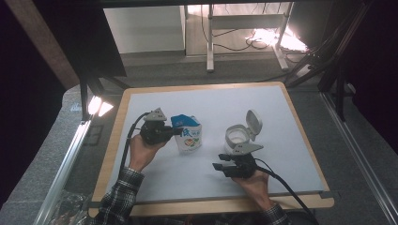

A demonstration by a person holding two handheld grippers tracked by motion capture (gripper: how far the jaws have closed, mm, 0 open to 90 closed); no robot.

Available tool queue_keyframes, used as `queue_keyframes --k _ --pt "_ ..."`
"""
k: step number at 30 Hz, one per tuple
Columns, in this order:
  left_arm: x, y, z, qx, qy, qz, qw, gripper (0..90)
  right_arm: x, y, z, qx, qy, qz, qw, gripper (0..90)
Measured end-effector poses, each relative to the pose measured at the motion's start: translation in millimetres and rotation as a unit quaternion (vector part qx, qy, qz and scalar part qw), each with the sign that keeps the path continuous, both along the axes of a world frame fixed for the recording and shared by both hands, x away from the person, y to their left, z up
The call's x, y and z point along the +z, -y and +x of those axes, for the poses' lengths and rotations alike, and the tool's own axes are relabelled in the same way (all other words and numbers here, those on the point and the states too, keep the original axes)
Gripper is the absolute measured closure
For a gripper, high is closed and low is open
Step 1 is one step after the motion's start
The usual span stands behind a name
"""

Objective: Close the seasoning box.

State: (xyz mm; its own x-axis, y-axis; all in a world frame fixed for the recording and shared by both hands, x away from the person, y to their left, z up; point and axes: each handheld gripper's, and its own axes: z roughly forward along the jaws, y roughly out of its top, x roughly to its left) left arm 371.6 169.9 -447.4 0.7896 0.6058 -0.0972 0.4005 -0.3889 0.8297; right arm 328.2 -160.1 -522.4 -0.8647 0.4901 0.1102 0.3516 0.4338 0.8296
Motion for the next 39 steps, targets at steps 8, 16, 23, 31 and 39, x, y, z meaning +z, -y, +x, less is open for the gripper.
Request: queue_keyframes --k 8,16,23,31,39 --pt "0.3 -3.2 10.5 0.037 0.01 0.0 0.9993 90.0 -0.2 0.3 0.3 0.0 0.0 -0.001 1.0 52.0" --pt "0.5 -15.2 18.2 0.074 0.023 -0.012 0.9969 90.0 -0.3 0.4 0.5 -0.001 0.0 -0.001 1.0 51.9" --pt "-7.1 -23.4 16.3 0.089 0.028 -0.024 0.9954 89.6 -0.1 1.0 0.8 -0.002 0.001 -0.002 1.0 51.9" --pt "-12.5 -25.2 11.9 0.089 0.038 -0.016 0.9951 76.8 0.3 2.0 1.5 -0.002 -0.002 -0.01 0.9999 52.0" --pt "-22.0 -21.6 9.9 0.092 0.038 -0.005 0.9951 57.8 1.9 4.7 1.1 0.001 -0.001 -0.025 0.9997 56.6"
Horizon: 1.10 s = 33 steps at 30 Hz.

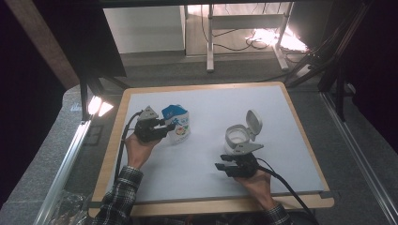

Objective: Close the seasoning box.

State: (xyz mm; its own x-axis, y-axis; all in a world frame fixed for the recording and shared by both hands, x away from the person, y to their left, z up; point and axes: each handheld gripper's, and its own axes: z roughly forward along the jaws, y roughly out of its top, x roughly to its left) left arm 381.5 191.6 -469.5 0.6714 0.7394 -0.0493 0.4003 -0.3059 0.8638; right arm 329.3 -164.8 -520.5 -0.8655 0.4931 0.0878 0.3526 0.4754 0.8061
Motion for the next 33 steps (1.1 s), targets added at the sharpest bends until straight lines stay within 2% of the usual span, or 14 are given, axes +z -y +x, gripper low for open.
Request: queue_keyframes --k 3,6,8,11,15,21,27,33 --pt "-1.8 0.3 -1.9 0.004 -0.002 0.003 1.0 48.2 1.2 2.9 -0.8 0.0 0.002 -0.005 1.0 59.5" --pt "-3.9 -0.7 -5.3 0.011 -0.002 0.0 0.9999 42.9 2.9 7.2 -1.7 -0.002 0.004 -0.01 0.9999 63.7" --pt "-5.8 -1.4 -6.7 0.013 -0.009 -0.005 0.9999 38.3 4.3 10.8 -2.7 0.0 0.006 -0.014 0.9999 69.7" --pt "-9.7 -1.1 -9.1 0.016 -0.022 -0.001 0.9996 33.5 6.0 15.6 -3.2 0.004 0.004 -0.016 0.9999 78.3" --pt "-18.6 -1.2 -16.2 0.018 -0.036 -0.001 0.9992 27.9 9.3 26.4 -3.3 0.001 0.001 -0.007 1.0 84.1" --pt "-32.7 -3.2 -27.0 0.024 -0.058 0.009 0.998 20.6 16.2 43.7 -2.3 -0.015 0.003 -0.003 0.9999 85.4" --pt "-46.6 -4.7 -38.8 0.03 -0.08 0.016 0.9962 15.0 20.0 58.5 -2.1 -0.035 0.009 -0.01 0.9993 85.4" --pt "-59.2 -1.6 -50.1 0.036 -0.099 0.042 0.9936 10.7 24.0 73.1 0.1 -0.06 0.012 -0.018 0.9979 85.4"
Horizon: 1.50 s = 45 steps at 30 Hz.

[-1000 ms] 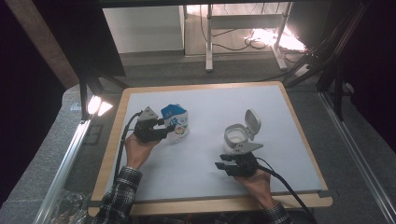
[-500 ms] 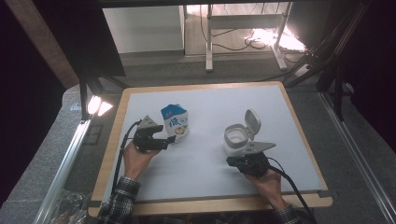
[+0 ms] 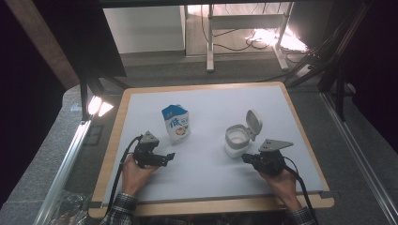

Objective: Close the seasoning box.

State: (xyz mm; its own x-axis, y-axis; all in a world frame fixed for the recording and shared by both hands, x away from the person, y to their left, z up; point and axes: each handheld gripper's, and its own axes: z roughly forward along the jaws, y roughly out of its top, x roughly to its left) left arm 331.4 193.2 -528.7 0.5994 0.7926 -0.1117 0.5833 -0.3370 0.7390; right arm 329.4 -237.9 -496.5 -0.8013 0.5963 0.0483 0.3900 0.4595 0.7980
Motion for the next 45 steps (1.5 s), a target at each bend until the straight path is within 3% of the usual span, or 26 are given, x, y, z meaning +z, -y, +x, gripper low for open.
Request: queue_keyframes --k 9,14,23,45 --pt "-19.4 8.0 -12.6 0.001 -0.025 0.025 0.9994 7.7 8.3 19.4 7.9 -0.029 0.009 -0.008 0.9995 84.2" --pt "-21.2 11.7 -15.8 0.005 -0.012 0.041 0.9991 6.5 13.8 26.7 14.6 -0.045 0.022 -0.016 0.9986 83.0" --pt "-22.8 12.1 -16.4 0.002 -0.007 0.044 0.999 5.2 28.8 39.4 31.2 -0.076 0.024 0.014 0.9967 82.9" --pt "-22.9 12.2 -16.3 0.002 -0.006 0.046 0.9989 5.2 57.0 39.4 52.8 -0.07 0.022 0.061 0.9955 83.4"
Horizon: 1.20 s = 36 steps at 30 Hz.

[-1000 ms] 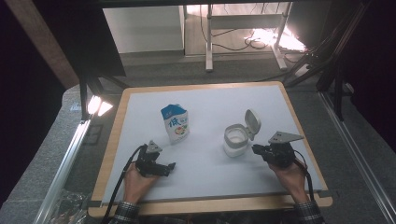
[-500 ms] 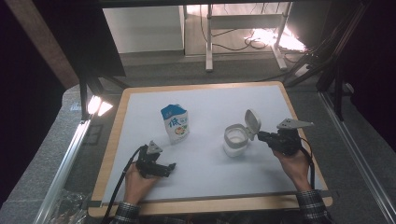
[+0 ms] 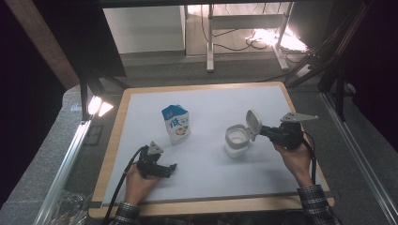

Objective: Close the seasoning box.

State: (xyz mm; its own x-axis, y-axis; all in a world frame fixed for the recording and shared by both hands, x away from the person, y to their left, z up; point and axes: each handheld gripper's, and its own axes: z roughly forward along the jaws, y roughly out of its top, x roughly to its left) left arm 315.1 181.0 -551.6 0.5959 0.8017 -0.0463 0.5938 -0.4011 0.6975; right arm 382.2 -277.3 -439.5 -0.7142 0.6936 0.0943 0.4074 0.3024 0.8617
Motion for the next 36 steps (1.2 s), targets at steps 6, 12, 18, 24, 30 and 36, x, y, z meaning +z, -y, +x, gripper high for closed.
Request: queue_keyframes --k 6,12,18,24,30,36 --pt "0.0 -0.1 0.2 -0.002 0.001 0.001 1.0 5.2 4.7 -5.3 1.2 0.009 0.004 0.002 1.0 83.5" --pt "0.0 -0.1 0.1 -0.001 0.001 0.001 1.0 5.2 7.2 -13.6 1.7 0.022 0.002 0.005 0.9997 83.5" --pt "-0.2 0.2 0.0 0.0 0.002 0.0 1.0 5.3 10.7 -17.1 1.3 0.025 0.006 0.0 0.9997 83.5" --pt "-0.2 0.7 -0.6 0.0 0.004 0.002 1.0 5.8 10.7 -14.7 1.3 0.023 0.004 -0.005 0.9997 82.2" --pt "-0.1 0.6 -0.7 -0.001 0.004 0.002 1.0 5.9 13.1 -13.2 -2.9 0.026 0.005 -0.01 0.9996 76.7" --pt "-0.2 0.6 -0.7 -0.001 0.004 0.002 1.0 5.9 16.0 -8.5 -8.5 0.012 0.015 -0.031 0.9993 64.2"
